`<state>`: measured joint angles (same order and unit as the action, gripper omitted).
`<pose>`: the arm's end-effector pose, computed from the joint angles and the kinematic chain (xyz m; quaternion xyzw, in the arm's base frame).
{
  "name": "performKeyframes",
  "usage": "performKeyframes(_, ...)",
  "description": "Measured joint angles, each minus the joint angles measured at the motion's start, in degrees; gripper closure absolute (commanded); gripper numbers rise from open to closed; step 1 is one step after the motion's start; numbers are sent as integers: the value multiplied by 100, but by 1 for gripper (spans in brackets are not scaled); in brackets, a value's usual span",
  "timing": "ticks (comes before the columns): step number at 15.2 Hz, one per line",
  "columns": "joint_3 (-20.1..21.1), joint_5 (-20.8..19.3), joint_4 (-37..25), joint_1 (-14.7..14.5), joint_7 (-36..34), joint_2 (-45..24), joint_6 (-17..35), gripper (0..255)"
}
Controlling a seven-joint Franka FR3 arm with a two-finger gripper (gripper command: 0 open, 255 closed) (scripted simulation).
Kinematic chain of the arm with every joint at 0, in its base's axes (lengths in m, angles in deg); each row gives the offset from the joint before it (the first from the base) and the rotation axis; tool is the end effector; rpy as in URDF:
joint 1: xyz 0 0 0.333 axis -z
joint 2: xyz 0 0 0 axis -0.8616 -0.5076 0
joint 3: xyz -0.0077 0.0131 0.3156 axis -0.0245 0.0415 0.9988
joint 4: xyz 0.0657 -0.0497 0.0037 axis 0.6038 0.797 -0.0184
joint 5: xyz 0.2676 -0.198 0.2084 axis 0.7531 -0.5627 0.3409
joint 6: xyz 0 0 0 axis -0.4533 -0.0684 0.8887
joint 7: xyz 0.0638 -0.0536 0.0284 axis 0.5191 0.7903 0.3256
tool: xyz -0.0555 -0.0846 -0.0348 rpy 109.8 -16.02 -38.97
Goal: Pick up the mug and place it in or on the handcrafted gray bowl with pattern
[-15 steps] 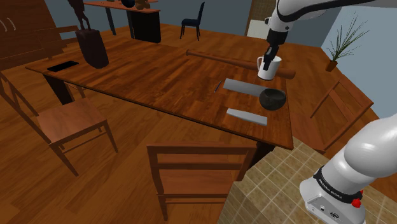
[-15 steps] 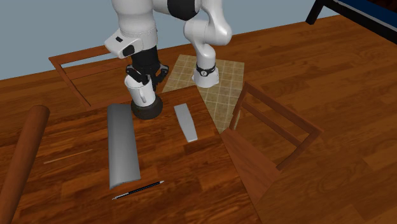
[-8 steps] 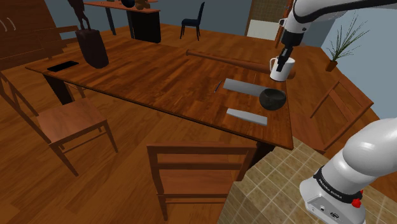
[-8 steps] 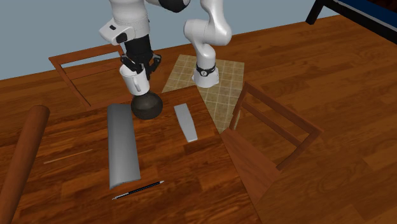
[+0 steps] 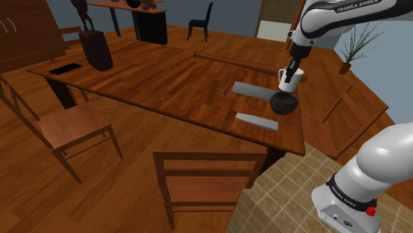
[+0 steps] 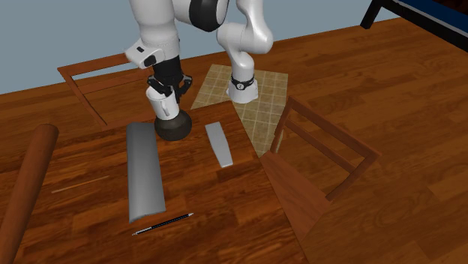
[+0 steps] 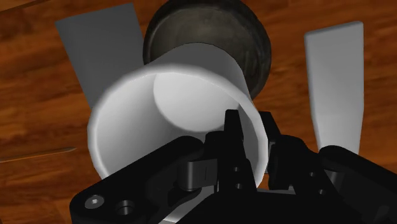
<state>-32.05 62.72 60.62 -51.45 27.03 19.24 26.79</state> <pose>0.4147 -0.1455 0.4887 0.9902 0.1361 0.0062 0.0310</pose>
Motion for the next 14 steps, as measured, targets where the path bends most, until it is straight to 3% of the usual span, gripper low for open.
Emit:
performKeyframes(7,-37,-17,395,7,-18,-169,563,255)
performKeyframes(13,-40,-20,436,8,-21,-181,620,255)
performKeyframes(14,-40,-20,436,8,-21,-181,621,0)
